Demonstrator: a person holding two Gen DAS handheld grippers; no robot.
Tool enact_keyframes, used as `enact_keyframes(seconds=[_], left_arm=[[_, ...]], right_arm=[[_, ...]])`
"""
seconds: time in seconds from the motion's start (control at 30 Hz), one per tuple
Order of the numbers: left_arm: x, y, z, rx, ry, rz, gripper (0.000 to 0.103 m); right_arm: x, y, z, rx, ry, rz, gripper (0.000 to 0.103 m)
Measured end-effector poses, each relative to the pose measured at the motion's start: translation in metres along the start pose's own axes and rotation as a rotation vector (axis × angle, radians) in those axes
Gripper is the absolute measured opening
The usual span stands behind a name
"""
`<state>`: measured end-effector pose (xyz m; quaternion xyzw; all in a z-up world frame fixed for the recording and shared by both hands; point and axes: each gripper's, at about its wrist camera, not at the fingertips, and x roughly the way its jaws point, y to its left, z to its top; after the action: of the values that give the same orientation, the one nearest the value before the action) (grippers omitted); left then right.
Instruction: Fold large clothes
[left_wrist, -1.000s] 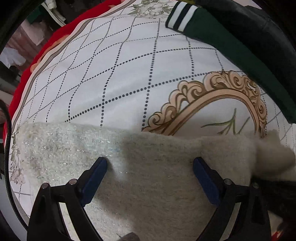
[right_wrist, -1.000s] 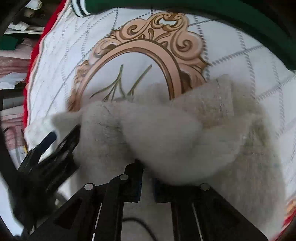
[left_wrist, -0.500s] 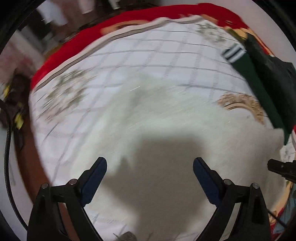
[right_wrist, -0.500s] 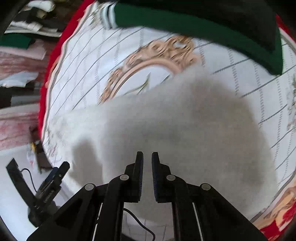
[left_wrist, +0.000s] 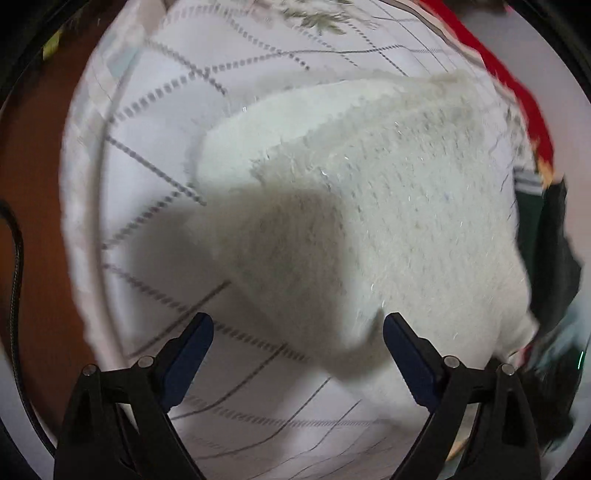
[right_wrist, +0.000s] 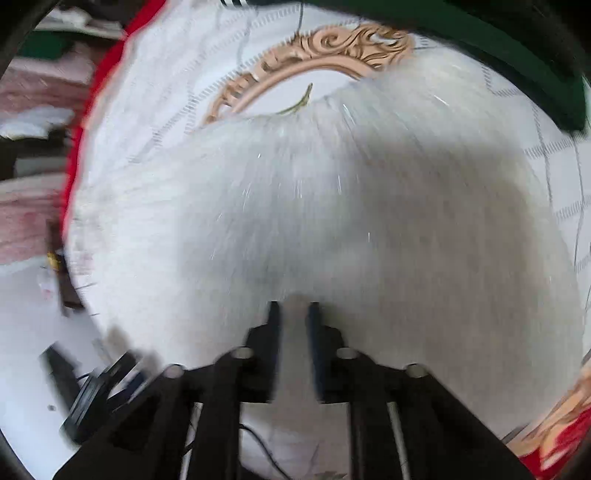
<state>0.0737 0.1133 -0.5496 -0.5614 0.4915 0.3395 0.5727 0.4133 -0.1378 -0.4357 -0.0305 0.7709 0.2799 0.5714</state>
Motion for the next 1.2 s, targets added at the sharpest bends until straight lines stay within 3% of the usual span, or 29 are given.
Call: enact_keyframes(seconds=[0.07, 0.13, 0.17, 0.2, 0.27, 0.37, 0.47, 0.57, 0.63, 0.77, 0.9, 1.0, 1.2], left_arm=[[0.004, -0.002, 0.009, -0.008, -0.071, -0.008, 0.093], [0.005, -0.01, 0.017, 0.016, -0.136, 0.03, 0.077], [0.005, -0.014, 0.024, 0.029, -0.166, 0.059, 0.064], [0.004, -0.016, 0.028, 0.038, -0.189, 0.069, 0.043], [-0.001, -0.027, 0.038, 0.093, -0.238, 0.077, 0.027], [-0.012, -0.041, 0.041, 0.17, -0.284, 0.086, 0.021], [-0.016, -0.044, 0.039, 0.207, -0.293, 0.079, 0.02], [-0.012, -0.04, 0.043, 0.225, -0.284, 0.077, 0.021], [-0.006, -0.036, 0.045, 0.222, -0.269, 0.07, 0.027], [0.01, -0.032, 0.054, 0.18, -0.213, 0.013, 0.054], [0.018, -0.033, 0.051, 0.197, -0.227, -0.03, 0.072], [0.023, -0.037, 0.05, 0.186, -0.252, -0.025, 0.078], [0.023, -0.039, 0.053, 0.122, -0.287, -0.025, 0.078]], right_arm=[[-0.013, -0.009, -0.021, 0.046, -0.022, 0.082, 0.062], [-0.025, -0.026, -0.045, 0.093, -0.042, 0.136, 0.064], [-0.029, -0.033, -0.058, 0.113, -0.044, 0.135, 0.064], [-0.034, -0.041, -0.067, 0.126, -0.043, 0.127, 0.064], [-0.042, -0.049, -0.087, 0.146, -0.041, 0.095, 0.064], [-0.033, -0.057, -0.105, 0.165, -0.05, 0.043, 0.064], [-0.016, -0.048, -0.099, 0.166, -0.06, 0.052, 0.063], [0.006, -0.024, -0.076, 0.123, -0.102, 0.026, 0.05], [0.018, -0.006, -0.053, 0.089, -0.103, 0.007, 0.05], [0.062, 0.018, -0.02, 0.004, -0.049, -0.182, 0.051], [0.067, 0.026, -0.013, -0.001, -0.015, -0.252, 0.052], [0.069, 0.026, -0.011, 0.012, -0.01, -0.252, 0.052], [0.067, 0.029, -0.013, 0.012, -0.023, -0.29, 0.052]])
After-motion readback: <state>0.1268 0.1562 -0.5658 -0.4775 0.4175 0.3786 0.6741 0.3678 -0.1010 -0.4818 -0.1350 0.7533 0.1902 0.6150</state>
